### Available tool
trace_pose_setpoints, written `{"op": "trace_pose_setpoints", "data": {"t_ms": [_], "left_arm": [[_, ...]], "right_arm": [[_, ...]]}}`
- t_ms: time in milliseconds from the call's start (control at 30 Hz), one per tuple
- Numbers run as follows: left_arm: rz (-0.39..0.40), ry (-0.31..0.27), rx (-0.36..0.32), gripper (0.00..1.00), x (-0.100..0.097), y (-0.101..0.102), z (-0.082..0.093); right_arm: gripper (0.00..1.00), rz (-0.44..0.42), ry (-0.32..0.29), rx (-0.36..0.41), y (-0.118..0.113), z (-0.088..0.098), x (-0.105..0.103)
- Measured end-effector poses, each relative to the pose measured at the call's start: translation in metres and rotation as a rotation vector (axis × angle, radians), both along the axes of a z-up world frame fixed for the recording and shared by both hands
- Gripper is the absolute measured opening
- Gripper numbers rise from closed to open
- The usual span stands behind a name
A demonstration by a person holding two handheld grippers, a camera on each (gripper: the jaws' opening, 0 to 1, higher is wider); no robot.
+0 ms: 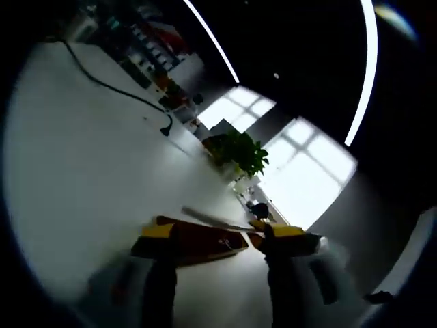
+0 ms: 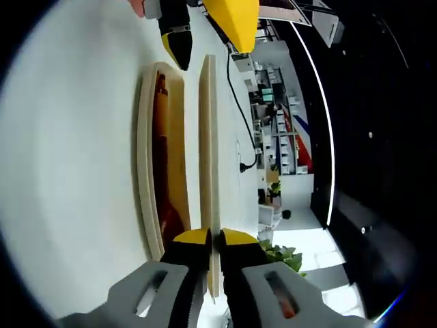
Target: Arrange the utensils inside the cutlery case until each visible utensil rests in its matching compartment.
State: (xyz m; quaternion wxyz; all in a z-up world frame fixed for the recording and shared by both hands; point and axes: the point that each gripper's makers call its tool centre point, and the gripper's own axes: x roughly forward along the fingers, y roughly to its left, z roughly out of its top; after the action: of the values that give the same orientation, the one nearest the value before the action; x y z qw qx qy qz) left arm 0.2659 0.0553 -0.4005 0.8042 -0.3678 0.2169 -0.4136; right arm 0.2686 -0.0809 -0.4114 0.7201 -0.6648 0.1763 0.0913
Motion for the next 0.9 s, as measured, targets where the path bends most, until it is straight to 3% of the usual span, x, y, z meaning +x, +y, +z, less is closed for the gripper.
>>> {"op": "trace_pose_setpoints", "data": {"t_ms": [167, 267, 333, 433, 567, 733, 900], "left_arm": [[-0.01, 0.028, -0.035, 0.36, -0.001, -0.004, -0.002], [0.006, 0.06, -0.069, 0.29, 0.002, -0.003, -0.004], [0.011, 0.069, -0.076, 0.23, 0.004, -0.002, -0.006], [0.007, 0.111, -0.107, 0.21, 0.004, -0.003, -0.007], [0.004, 0.118, -0.142, 0.17, 0.004, -0.004, -0.005], [-0.009, 0.158, -0.246, 0.09, 0.002, -0.005, 0.008], [-0.033, 0.149, -0.258, 0.06, -0.004, -0.008, 0.02]], "right_arm": [[0.03, 0.017, -0.014, -0.012, 0.002, -0.004, -0.004], [0.03, 0.026, -0.065, -0.042, 0.003, 0.002, -0.004], [0.04, 0.033, -0.057, -0.025, 0.004, 0.002, -0.005], [0.04, 0.044, -0.073, -0.041, 0.006, 0.002, -0.007], [0.04, 0.057, -0.072, -0.034, 0.007, 0.001, -0.009], [0.06, 0.094, -0.059, -0.02, 0.01, -0.005, -0.011], [0.09, 0.142, -0.066, -0.019, 0.011, -0.007, -0.016]]}}
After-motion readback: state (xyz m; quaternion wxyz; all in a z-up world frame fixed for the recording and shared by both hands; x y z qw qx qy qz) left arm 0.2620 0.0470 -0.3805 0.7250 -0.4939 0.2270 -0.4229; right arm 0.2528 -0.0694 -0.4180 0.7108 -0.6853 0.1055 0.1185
